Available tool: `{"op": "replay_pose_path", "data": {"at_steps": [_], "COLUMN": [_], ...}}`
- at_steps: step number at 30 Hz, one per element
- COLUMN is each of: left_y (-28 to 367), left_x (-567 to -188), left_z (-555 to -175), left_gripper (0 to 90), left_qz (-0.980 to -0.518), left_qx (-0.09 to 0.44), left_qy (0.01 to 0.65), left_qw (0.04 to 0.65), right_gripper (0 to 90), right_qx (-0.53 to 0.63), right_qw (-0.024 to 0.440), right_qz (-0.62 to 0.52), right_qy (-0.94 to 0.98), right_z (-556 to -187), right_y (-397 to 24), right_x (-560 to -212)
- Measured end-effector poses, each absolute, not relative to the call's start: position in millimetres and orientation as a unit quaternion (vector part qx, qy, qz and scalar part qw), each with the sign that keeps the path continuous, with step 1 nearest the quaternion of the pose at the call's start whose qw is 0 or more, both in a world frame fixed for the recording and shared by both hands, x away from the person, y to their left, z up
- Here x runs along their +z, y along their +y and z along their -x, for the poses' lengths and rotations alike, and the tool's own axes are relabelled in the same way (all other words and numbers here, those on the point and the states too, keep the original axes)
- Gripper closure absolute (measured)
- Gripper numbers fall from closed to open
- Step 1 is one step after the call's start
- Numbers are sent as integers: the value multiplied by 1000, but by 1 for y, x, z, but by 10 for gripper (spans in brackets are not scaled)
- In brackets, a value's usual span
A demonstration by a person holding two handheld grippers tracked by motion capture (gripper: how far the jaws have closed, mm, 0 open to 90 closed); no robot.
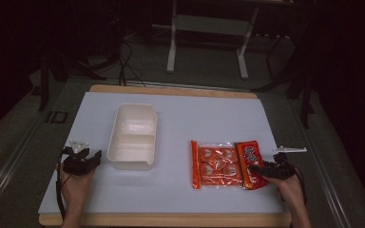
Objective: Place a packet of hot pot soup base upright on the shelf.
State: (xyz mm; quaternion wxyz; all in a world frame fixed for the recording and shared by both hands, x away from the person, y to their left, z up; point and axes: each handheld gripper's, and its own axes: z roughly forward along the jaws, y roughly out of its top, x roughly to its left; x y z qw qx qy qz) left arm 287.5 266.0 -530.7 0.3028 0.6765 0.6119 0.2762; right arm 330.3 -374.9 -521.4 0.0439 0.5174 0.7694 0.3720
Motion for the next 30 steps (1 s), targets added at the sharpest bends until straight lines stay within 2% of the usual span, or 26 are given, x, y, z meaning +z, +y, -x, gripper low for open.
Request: {"op": "replay_pose_path", "data": {"at_steps": [7, 8, 11, 13, 14, 19, 20, 21, 22, 23, 24, 30], "left_y": [265, 265, 266, 266, 267, 266, 265, 265, 265, 265, 264, 264], "left_x": [-531, -531, -530, -530, -530, -530, -530, -530, -530, -530, -530, -530], "left_z": [-288, -287, -287, -286, -286, -287, -287, -287, -287, -287, -287, -287], "left_gripper": [516, 516, 514, 514, 514, 514, 514, 514, 514, 514, 514, 515], "left_qz": [-676, -676, -676, -674, -673, -676, -676, -676, -676, -676, -676, -675], "left_qx": [277, 277, 278, 278, 278, 277, 277, 277, 278, 278, 277, 276], "left_qy": [612, 612, 611, 612, 613, 611, 610, 610, 611, 611, 611, 611], "left_qw": [303, 304, 305, 307, 306, 305, 306, 306, 306, 306, 305, 306], "right_gripper": [459, 493, 515, 541, 585, 651, 715, 715, 790, 790, 836, 875], "right_qx": [397, 382, 366, 351, 351, 347, 343, 343, 335, 335, 331, 315], "right_qw": [21, 19, 27, 16, 17, -11, -13, -13, -14, -14, -16, -14], "right_qz": [-480, -481, -482, -484, -488, -509, -507, -507, -503, -503, -499, -484], "right_qy": [782, 789, 796, 801, 799, 787, 791, 791, 796, 796, 801, 816], "right_z": [-332, -338, -342, -346, -348, -350, -350, -350, -350, -350, -350, -351], "right_y": [-364, -357, -350, -344, -341, -339, -339, -339, -339, -339, -339, -335], "right_x": [-511, -510, -511, -516, -518, -518, -518, -518, -518, -518, -518, -513]}}
